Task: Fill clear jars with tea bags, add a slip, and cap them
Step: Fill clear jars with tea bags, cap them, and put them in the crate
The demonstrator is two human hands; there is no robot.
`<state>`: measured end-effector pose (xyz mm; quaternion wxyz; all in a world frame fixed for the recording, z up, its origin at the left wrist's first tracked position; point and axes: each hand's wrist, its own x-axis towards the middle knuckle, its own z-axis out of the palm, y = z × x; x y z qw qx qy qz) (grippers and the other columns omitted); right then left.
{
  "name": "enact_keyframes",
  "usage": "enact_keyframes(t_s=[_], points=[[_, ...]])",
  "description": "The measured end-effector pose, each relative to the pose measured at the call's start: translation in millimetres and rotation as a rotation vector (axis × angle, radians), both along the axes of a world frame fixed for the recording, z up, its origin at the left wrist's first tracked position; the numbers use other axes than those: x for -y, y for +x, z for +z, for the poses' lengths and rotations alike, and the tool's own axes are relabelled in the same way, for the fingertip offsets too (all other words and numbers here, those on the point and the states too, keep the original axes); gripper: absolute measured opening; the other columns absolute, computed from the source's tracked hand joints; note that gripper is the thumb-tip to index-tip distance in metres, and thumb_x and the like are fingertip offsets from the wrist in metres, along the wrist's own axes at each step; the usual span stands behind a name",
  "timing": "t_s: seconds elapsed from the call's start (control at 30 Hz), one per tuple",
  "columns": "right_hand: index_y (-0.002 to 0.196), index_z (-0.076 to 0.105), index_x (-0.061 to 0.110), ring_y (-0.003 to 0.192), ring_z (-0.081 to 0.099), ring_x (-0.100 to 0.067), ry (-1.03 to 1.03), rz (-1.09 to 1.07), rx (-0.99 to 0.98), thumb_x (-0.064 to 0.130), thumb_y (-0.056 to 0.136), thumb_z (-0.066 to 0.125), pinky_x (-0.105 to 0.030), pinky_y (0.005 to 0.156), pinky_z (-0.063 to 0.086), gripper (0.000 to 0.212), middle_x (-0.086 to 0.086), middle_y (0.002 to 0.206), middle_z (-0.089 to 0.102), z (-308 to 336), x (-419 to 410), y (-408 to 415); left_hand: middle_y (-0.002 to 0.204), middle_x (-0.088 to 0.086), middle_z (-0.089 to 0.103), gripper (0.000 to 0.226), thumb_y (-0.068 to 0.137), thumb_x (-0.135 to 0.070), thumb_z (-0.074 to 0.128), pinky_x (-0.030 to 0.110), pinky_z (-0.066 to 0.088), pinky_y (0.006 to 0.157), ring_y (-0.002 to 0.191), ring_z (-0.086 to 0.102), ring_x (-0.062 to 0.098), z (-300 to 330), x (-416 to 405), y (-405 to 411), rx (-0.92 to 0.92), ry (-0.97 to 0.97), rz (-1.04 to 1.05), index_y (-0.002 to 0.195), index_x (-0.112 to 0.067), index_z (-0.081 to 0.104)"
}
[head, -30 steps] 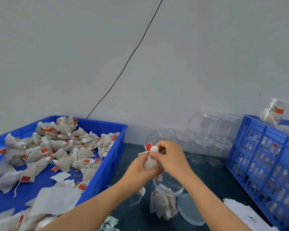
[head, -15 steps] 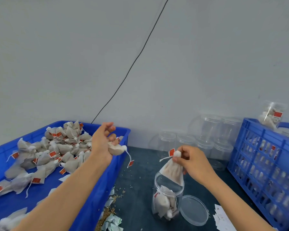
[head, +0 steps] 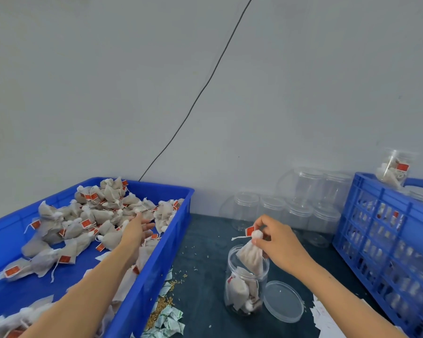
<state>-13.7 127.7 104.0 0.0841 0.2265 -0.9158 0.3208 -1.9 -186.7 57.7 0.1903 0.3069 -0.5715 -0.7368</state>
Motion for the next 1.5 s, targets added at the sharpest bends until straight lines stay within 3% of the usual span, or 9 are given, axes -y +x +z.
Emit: enact_keyframes(t_s=[0.1, 0.23, 0.33, 0.6, 0.7, 0.87, 1.13, 1.27, 1.5], points=[[0.088, 0.050, 0.028, 0.085, 0.063, -0.009, -0.017, 0.025, 0.025, 0.021, 0.092, 0.063, -0.025, 0.076, 0.055, 0.015, 0.007, 0.097, 0.065, 6, -2, 0, 0.099, 0.004, 0.064, 0.039, 0.105, -0.035, 0.031, 0.036, 0.040, 0.092, 0.089, 0.058, 0.018, 22, -8, -3, -0.083, -0.066, -0.033, 0.099, -0.010, 0.060], [0.084, 0.061, 0.023, 0.083, 0.065, -0.012, 0.016, 0.060, 0.045, 0.021, 0.088, 0.068, -0.035, 0.081, 0.056, 0.008, 0.004, 0.094, 0.071, 15, -3, -3, 0.087, 0.001, 0.066, 0.020, 0.099, -0.021, 0.049, 0.023, 0.047, 0.070, 0.078, 0.062, 0.014, 56, -43, 4, -0.199, -0.233, -0.161, 0.085, -0.014, 0.062], [0.075, 0.062, 0.025, 0.076, 0.062, -0.007, 0.135, 0.098, 0.063, 0.020, 0.083, 0.071, -0.027, 0.075, 0.052, 0.013, 0.009, 0.085, 0.072, 14, 0, -5, 0.087, 0.002, 0.066, 0.013, 0.097, -0.015, 0.053, 0.025, 0.052, 0.082, 0.080, 0.063, 0.016, 61, -73, 11, -0.237, -0.453, -0.385, 0.090, -0.009, 0.063], [0.085, 0.074, 0.014, 0.080, 0.062, -0.024, 0.698, 0.189, 0.091, 0.000, 0.079, 0.057, -0.025, 0.069, 0.046, 0.023, -0.006, 0.090, 0.071, 2, 28, 1, 0.097, 0.001, 0.069, 0.013, 0.093, -0.007, 0.052, 0.035, 0.052, 0.091, 0.093, 0.064, 0.018, 30, -106, 21, -0.024, -0.900, -0.728, 0.090, -0.016, 0.061], [0.058, 0.045, 0.011, 0.072, 0.041, -0.024, 0.865, 0.169, 0.143, -0.001, 0.081, 0.050, -0.028, 0.053, 0.032, 0.026, -0.013, 0.079, 0.048, 1, 41, 1, 0.094, -0.005, 0.067, 0.020, 0.093, -0.002, 0.047, 0.031, 0.051, 0.089, 0.091, 0.062, 0.013, 17, -94, 21, 0.051, -0.942, -0.705, 0.091, -0.018, 0.060], [0.083, 0.051, 0.010, 0.077, 0.041, -0.025, 0.953, 0.220, 0.249, 0.006, 0.087, 0.050, -0.026, 0.052, 0.027, 0.006, -0.010, 0.089, 0.048, 10, 50, -3, 0.098, -0.002, 0.065, 0.027, 0.092, 0.006, 0.040, 0.015, 0.046, 0.072, 0.082, 0.059, 0.006, 5, -78, 24, 0.164, -0.987, -0.787, 0.093, -0.015, 0.059], [0.096, 0.070, 0.013, 0.076, 0.072, -0.015, 0.345, 0.089, 0.207, 0.008, 0.095, 0.043, -0.030, 0.070, 0.056, 0.028, -0.002, 0.099, 0.071, 0, 25, -4, 0.102, -0.003, 0.065, 0.019, 0.090, -0.006, 0.057, 0.028, 0.051, 0.087, 0.100, 0.063, 0.015, 10, -78, 34, 0.315, -1.333, -0.991, 0.103, -0.016, 0.067], [0.082, 0.070, 0.028, 0.073, 0.063, 0.002, -0.056, 0.029, 0.085, 0.005, 0.094, 0.048, -0.018, 0.067, 0.045, 0.033, 0.016, 0.087, 0.069, -6, 2, 5, 0.095, -0.001, 0.069, 0.020, 0.083, -0.033, 0.074, 0.029, 0.046, 0.077, 0.088, 0.061, 0.016, 13, -87, 43, 0.625, -1.548, -1.223, 0.093, -0.017, 0.068], [0.083, 0.072, 0.013, 0.094, 0.062, -0.009, -0.608, -0.166, 0.206, -0.008, 0.092, 0.046, -0.024, 0.074, 0.051, 0.035, 0.006, 0.093, 0.070, -39, -47, 7, 0.044, -0.014, 0.053, 0.042, 0.078, -0.060, 0.069, 0.024, 0.040, 0.064, 0.062, 0.054, 0.013, 19, -113, 55, 1.028, -1.845, -1.369, 0.074, -0.019, 0.066]])
